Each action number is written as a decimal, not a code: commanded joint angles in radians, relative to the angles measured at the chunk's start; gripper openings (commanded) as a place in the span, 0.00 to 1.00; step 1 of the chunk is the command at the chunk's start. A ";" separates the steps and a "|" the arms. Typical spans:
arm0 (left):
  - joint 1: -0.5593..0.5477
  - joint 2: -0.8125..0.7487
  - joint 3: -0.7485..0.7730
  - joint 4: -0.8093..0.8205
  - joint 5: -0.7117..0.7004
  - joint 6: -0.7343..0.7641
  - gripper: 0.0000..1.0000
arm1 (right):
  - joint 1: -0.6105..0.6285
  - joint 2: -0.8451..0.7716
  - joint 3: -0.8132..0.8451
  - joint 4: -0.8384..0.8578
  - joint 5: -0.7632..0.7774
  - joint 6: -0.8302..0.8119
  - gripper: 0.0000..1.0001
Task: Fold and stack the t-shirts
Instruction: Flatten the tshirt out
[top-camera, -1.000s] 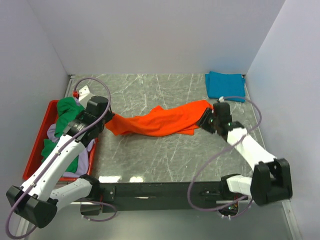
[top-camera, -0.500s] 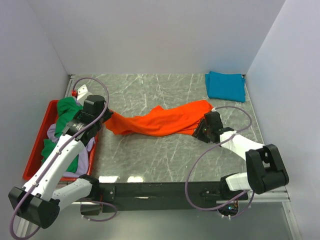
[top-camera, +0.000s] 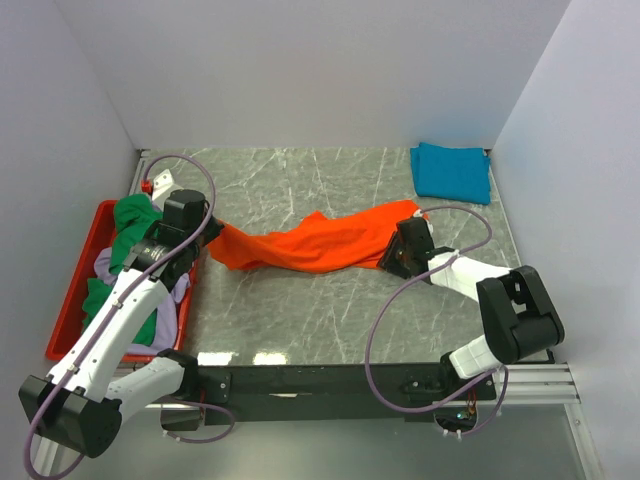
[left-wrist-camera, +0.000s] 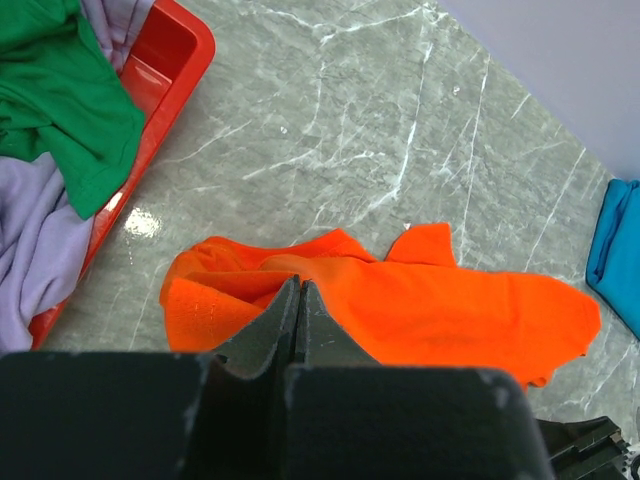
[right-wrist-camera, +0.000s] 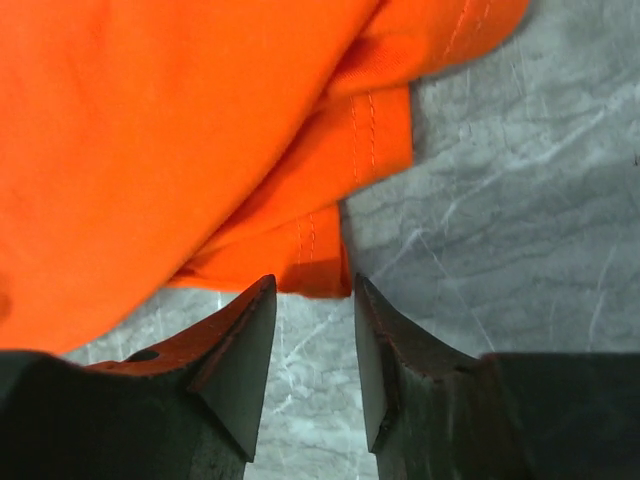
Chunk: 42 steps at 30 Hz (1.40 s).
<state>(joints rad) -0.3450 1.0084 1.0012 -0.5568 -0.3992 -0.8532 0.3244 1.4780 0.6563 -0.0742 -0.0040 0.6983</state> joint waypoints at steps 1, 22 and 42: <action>0.008 -0.022 -0.007 0.040 0.016 0.019 0.00 | 0.019 0.031 0.035 0.021 0.045 0.010 0.43; 0.020 -0.068 0.135 -0.048 0.003 0.042 0.01 | -0.077 -0.464 0.251 -0.375 0.044 -0.066 0.00; 0.020 -0.179 0.666 -0.207 -0.012 0.029 0.00 | -0.222 -0.737 0.822 -0.776 0.108 -0.132 0.00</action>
<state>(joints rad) -0.3305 0.8276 1.5936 -0.7799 -0.3901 -0.8318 0.1123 0.7525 1.3773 -0.8055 0.0612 0.5846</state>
